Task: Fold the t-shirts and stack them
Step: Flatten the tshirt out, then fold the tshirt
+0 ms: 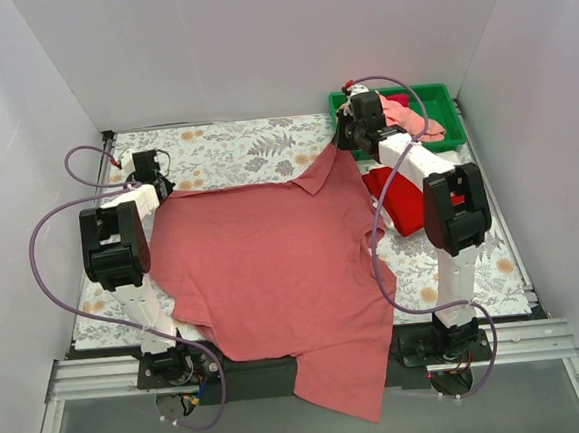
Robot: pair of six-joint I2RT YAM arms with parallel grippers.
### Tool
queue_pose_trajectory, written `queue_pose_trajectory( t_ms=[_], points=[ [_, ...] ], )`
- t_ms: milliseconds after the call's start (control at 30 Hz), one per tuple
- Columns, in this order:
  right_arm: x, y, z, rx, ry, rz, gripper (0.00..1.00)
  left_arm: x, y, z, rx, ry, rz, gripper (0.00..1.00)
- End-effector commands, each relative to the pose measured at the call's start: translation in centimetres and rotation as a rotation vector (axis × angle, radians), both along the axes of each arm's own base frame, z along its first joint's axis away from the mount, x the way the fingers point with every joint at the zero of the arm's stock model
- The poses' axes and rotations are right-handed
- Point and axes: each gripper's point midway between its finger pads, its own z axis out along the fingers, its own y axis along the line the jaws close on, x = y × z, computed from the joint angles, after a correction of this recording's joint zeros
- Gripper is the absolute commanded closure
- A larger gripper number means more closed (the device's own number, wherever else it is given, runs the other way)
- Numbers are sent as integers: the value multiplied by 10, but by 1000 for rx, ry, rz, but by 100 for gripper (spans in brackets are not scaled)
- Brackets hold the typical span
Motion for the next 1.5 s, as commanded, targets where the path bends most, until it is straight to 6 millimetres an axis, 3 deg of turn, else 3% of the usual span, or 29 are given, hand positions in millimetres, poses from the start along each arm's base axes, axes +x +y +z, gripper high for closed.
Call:
queue_pose_trajectory(
  t_ms=[0,100,200,233,300,333,367,467,600,633,700,767,800,833,1000,1133,1167,1233,1467],
  points=[
    [13,4,63,49,-155,8,99,21,1,35,1,-97,-33,100],
    [0,-2,71,43,-132,-8,99,14,-3,42,-23,-112,-36,100],
    [-23,-11,61,28,-35,-27,99,-1,-6,45,-53,-112,-10,100],
    [-34,-13,60,27,-7,-23,99,-5,-8,58,-68,-139,5,100],
    [-54,-16,63,29,28,-20,99,-20,-8,56,-78,-127,27,100],
    [-63,-18,59,29,48,-12,99,-24,-7,71,-79,-154,39,100],
    [-74,-21,51,22,78,-15,99,-34,-7,68,-76,-136,49,100],
    [-101,-30,54,29,109,-30,99,-52,-1,92,-68,-178,108,100],
    [-142,-32,45,69,159,-4,99,-88,0,90,-76,-172,162,100],
    [-150,-32,55,83,141,3,99,-92,-1,92,-82,-178,161,100],
    [-168,-36,56,83,144,8,99,-103,-6,101,-107,-206,157,100],
    [-182,-39,54,84,158,9,99,-114,-11,95,-121,-198,147,100],
    [-191,-40,61,98,142,10,99,-119,-12,105,-123,-225,147,100],
    [-200,-43,52,95,165,5,99,-122,-11,105,-125,-228,151,100],
    [-234,-46,50,133,171,20,99,-142,-8,101,-121,-199,193,100],
    [-258,-48,39,149,211,24,99,-152,-7,99,-125,-170,226,100],
    [-268,-48,27,150,243,29,99,-153,-7,98,-130,-169,229,100],
    [-280,-47,25,177,257,22,99,-157,-10,93,-139,-152,227,100],
    [-334,-56,-13,237,339,-12,99,-183,-11,70,-159,-82,277,100]
  ],
)
